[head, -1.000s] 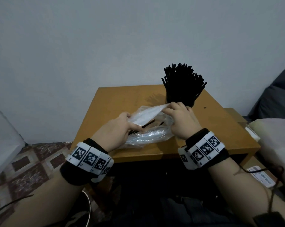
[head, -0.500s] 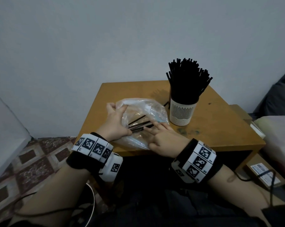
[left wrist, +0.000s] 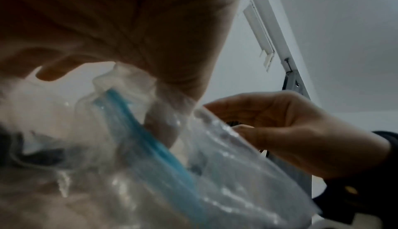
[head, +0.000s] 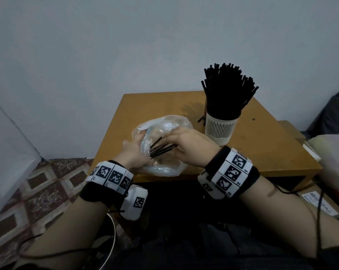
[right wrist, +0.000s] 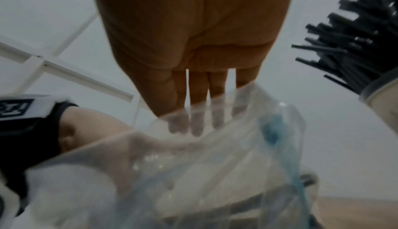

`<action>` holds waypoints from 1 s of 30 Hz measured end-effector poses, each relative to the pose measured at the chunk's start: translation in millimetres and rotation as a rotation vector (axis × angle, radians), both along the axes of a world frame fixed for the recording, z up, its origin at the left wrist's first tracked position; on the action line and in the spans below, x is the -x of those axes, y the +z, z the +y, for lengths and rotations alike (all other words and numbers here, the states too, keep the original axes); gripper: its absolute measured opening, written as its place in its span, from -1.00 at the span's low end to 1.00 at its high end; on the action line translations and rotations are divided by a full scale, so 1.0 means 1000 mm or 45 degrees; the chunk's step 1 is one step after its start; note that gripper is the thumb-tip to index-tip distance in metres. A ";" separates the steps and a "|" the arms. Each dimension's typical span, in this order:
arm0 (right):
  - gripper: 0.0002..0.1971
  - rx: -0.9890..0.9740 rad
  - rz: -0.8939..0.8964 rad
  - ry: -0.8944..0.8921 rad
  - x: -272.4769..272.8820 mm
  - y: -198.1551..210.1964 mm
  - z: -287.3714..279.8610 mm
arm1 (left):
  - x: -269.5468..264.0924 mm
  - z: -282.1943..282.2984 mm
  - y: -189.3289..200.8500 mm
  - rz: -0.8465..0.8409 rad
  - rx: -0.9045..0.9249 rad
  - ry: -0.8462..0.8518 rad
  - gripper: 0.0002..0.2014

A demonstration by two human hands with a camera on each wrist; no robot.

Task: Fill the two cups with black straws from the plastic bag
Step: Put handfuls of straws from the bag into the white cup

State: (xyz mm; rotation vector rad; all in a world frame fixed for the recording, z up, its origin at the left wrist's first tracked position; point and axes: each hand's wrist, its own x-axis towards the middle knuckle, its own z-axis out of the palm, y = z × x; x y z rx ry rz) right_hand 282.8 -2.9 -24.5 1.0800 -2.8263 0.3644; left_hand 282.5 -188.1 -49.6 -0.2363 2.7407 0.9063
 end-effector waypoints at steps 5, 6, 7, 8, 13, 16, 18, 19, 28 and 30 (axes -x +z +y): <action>-0.39 -0.053 -0.172 -0.019 0.021 0.000 -0.003 | -0.003 -0.012 -0.007 0.137 -0.257 -0.014 -0.02; -0.36 0.006 -0.216 -0.026 0.025 -0.002 -0.001 | -0.005 -0.013 -0.008 0.178 -0.346 -0.007 -0.03; -0.32 0.063 -0.249 -0.026 0.028 -0.003 0.002 | -0.007 -0.015 -0.008 0.216 -0.439 0.002 -0.03; -0.27 0.105 -0.264 -0.023 0.030 -0.004 0.004 | -0.009 -0.016 -0.009 0.258 -0.525 0.007 -0.04; 0.01 0.156 -0.290 -0.038 0.032 -0.010 0.011 | -0.015 -0.015 -0.005 0.407 -0.886 -0.010 -0.10; 0.08 0.126 -0.305 -0.028 0.028 -0.011 0.013 | -0.016 -0.014 0.001 0.451 -1.120 0.025 -0.18; 0.08 0.126 -0.272 -0.019 0.024 -0.010 0.016 | -0.016 -0.016 0.002 0.431 -1.300 0.034 -0.20; 0.08 0.123 -0.257 -0.013 0.021 -0.009 0.017 | -0.015 -0.017 0.002 0.395 -1.401 0.021 -0.18; 0.02 0.104 -0.248 -0.037 0.008 -0.010 0.020 | -0.017 -0.011 0.008 0.390 -1.472 -0.039 0.01; -0.05 0.131 -0.261 -0.042 0.007 -0.010 0.019 | -0.020 -0.005 0.014 0.428 -1.417 0.028 0.06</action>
